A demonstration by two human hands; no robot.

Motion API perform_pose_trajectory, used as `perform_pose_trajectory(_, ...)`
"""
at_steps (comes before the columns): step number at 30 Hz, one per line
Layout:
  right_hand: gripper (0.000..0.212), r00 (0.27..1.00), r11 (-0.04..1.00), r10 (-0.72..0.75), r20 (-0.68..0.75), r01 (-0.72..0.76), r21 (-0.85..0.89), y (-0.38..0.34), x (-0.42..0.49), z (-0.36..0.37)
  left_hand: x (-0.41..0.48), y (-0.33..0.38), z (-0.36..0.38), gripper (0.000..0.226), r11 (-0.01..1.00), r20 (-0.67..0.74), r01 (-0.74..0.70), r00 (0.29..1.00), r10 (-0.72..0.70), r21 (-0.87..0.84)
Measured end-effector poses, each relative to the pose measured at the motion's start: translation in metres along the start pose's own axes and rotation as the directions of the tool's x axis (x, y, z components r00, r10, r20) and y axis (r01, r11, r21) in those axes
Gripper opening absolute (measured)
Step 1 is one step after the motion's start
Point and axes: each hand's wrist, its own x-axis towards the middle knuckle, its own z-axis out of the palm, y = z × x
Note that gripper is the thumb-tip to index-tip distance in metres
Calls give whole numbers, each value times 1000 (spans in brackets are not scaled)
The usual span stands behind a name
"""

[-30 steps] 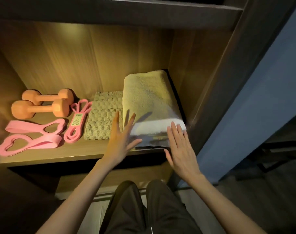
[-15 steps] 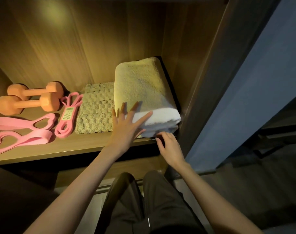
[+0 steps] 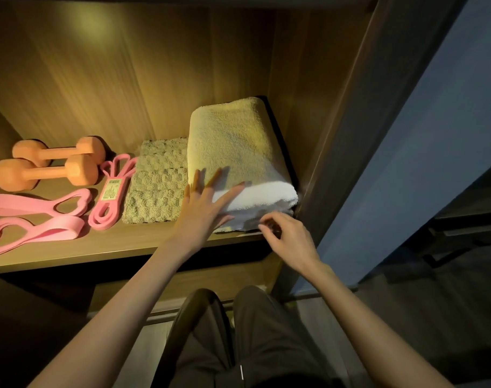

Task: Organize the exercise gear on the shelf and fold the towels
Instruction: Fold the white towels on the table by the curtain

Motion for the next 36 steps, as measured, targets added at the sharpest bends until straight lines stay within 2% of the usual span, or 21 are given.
perform_pose_trajectory(3, 16, 997, 987, -61, -50, 68, 147, -19, 7, -20, -13, 1, 1, 75, 997, -40, 81, 996, -81, -3)
perform_pose_trajectory(6, 14, 998, 976, -25, -51, 36, 213, -30, 18, -24, -22, 10, 7, 82, 991, -60, 123, 991, -119, 59)
perform_pose_trajectory(9, 12, 998, 978, 45, -33, -38, 206, -30, 25, -19, -22, 16, 10, 87, 985, -28, 132, 991, -129, 113)
perform_pose_trajectory(13, 13, 996, 982, 94, -9, -91, 166, -24, 31, -21, -9, 15, 10, 78, 991, 12, 124, 992, -125, 55)
perform_pose_trajectory(17, 11, 991, 980, 136, -6, -134, 150, -27, 37, -27, -1, 15, 10, 78, 992, 45, 121, 991, -122, 28)
perform_pose_trajectory(20, 9, 995, 993, 95, 34, -97, 74, -34, 29, -31, -7, 9, 7, 71, 995, 70, 102, 992, -102, 4)
perform_pose_trajectory(22, 7, 999, 999, 45, -11, -45, 10, -44, 25, -39, -11, 2, 1, 56, 992, 25, 90, 996, -89, -90)
perform_pose_trajectory(25, 10, 988, 995, -81, -133, 72, -69, -67, 38, -53, -7, -6, -12, 40, 925, -73, 183, 973, -218, -333)
perform_pose_trajectory(27, 15, 980, 976, -138, -143, 111, -185, -82, 60, -59, 6, -12, -20, 38, 879, -61, 231, 958, -280, -418)
perform_pose_trajectory(30, 17, 996, 958, -42, -81, 18, -285, -92, 109, -59, 34, -29, -26, 47, 827, 92, 346, 935, -342, -443)
perform_pose_trajectory(32, 37, 1000, 931, 18, -17, -23, -365, -92, 145, -50, 49, -38, -23, 51, 797, 183, 415, 910, -373, -438)
perform_pose_trajectory(35, 50, 993, 921, 96, 72, -61, -384, -84, 185, -30, 70, -42, -14, 52, 796, 192, 436, 900, -392, -420)
perform_pose_trajectory(36, 51, 989, 924, 110, 96, -66, -377, -79, 191, -25, 77, -43, -13, 52, 754, 198, 481, 876, -440, -448)
